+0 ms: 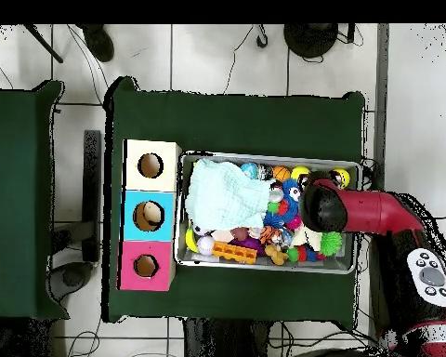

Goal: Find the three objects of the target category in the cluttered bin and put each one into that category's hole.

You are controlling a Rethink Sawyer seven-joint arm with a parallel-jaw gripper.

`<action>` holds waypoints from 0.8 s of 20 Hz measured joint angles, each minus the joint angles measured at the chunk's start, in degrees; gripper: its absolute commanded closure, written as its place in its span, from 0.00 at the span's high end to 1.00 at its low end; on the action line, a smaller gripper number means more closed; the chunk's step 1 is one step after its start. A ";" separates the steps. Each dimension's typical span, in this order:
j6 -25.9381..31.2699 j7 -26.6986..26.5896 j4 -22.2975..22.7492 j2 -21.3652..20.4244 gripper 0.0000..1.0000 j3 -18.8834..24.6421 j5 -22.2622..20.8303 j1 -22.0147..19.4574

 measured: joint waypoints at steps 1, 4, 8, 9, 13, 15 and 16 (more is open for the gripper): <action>0.00 0.00 0.86 -1.28 0.00 -0.01 0.81 0.61; 0.00 0.00 1.72 -2.79 0.00 -0.04 1.77 1.27; 0.21 0.00 2.84 -5.79 0.00 -0.10 3.72 2.58; 0.31 0.00 3.03 -6.42 0.00 -0.10 4.28 2.94; 0.74 0.01 4.15 -8.59 0.00 -0.12 6.59 4.38; 1.12 0.01 5.10 -9.81 0.00 -0.13 7.82 5.18; 1.48 0.01 5.88 -10.68 0.00 -0.17 8.67 5.70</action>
